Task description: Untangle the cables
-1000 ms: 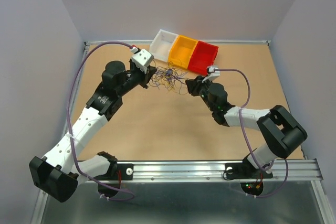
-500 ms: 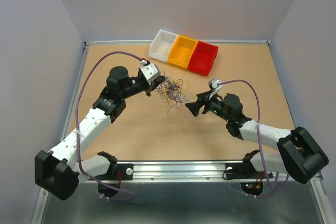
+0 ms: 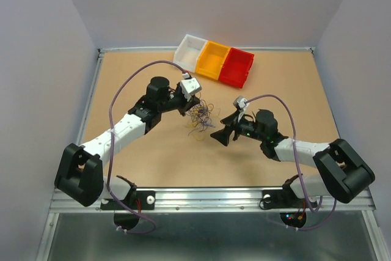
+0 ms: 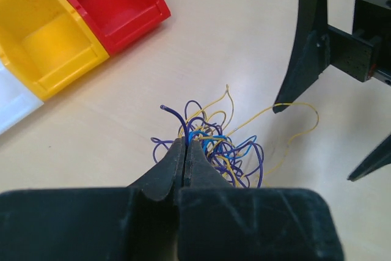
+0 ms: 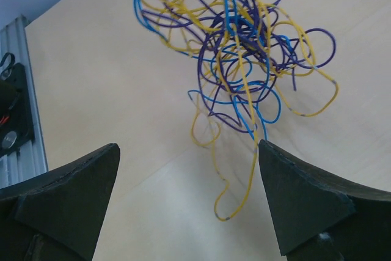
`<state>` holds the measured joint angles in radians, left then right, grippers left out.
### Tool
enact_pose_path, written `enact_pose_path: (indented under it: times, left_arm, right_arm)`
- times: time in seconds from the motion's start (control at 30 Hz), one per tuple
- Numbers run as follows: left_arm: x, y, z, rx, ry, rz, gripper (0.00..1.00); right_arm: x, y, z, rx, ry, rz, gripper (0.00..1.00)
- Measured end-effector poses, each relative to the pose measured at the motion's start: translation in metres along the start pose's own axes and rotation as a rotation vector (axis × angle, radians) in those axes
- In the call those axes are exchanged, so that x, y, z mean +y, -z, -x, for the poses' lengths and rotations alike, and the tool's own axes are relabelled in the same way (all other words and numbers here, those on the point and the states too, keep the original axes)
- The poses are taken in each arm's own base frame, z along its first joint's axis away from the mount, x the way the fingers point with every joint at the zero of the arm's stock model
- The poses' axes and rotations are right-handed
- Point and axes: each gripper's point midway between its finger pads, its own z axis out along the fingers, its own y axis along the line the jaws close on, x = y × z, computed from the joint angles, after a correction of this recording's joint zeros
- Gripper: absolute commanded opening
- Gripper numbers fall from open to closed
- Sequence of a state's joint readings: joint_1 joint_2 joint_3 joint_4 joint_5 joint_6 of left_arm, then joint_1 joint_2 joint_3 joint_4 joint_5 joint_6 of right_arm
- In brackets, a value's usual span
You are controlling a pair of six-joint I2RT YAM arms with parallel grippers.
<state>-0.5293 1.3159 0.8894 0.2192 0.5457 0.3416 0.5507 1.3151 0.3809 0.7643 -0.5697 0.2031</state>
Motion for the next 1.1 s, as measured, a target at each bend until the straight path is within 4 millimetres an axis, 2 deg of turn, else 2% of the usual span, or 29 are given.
enact_pose_path:
  times: [0.07, 0.17, 0.3, 0.43, 0.57, 0.73, 0.8, 0.9, 0.93, 1.0, 1.03, 1.07, 1.1]
  left_arm:
    - [-0.004, -0.003, -0.004, 0.01, -0.003, -0.015, 0.0]
    - [-0.015, -0.006, -0.002, 0.006, -0.042, -0.056, 0.0]
    - [-0.036, -0.01, -0.002, 0.011, -0.091, -0.124, 0.0]
    - [-0.043, -0.01, -0.005, 0.022, -0.106, -0.153, 0.0]
    - [-0.045, -0.01, -0.007, 0.028, -0.113, -0.163, 0.0]
    - [-0.046, -0.01, -0.008, 0.029, -0.115, -0.168, 0.0]
    - [-0.047, -0.01, -0.008, 0.03, -0.114, -0.17, 0.0]
    - [-0.048, -0.01, -0.008, 0.028, -0.113, -0.176, 0.0]
    - [-0.048, -0.01, -0.008, 0.029, -0.113, -0.176, 0.0]
    - [-0.048, -0.009, -0.008, 0.031, -0.112, -0.176, 0.0]
    - [-0.048, -0.009, -0.009, 0.033, -0.111, -0.176, 0.0]
    - [-0.048, -0.009, -0.009, 0.034, -0.11, -0.176, 0.01]
    - [-0.047, -0.009, -0.009, 0.035, -0.11, -0.173, 0.11]
  right_arm:
    - [-0.007, -0.003, -0.003, 0.009, -0.019, -0.031, 1.0]
    - [-0.021, -0.007, 0.003, -0.011, -0.026, -0.1, 0.98]
    - [-0.034, -0.01, 0.017, -0.048, -0.015, -0.167, 0.85]
    - [-0.046, -0.013, 0.034, -0.092, 0.005, -0.23, 0.77]
    - [-0.05, -0.022, 0.04, -0.092, 0.014, -0.225, 0.72]
    - [-0.045, -0.037, 0.034, -0.051, 0.027, -0.146, 0.74]
    - [-0.041, -0.04, 0.03, -0.035, 0.036, -0.112, 0.71]
    - [-0.033, -0.045, 0.026, -0.019, 0.053, -0.06, 0.59]
    - [-0.03, -0.046, 0.025, -0.015, 0.057, -0.043, 0.47]
    - [-0.023, -0.049, 0.023, -0.01, 0.069, -0.004, 0.31]
    - [-0.019, -0.05, 0.022, -0.008, 0.077, 0.018, 0.13]
    - [-0.016, -0.05, 0.022, -0.006, 0.078, 0.028, 0.06]
    - [-0.013, -0.051, 0.022, -0.007, 0.081, 0.04, 0.0]
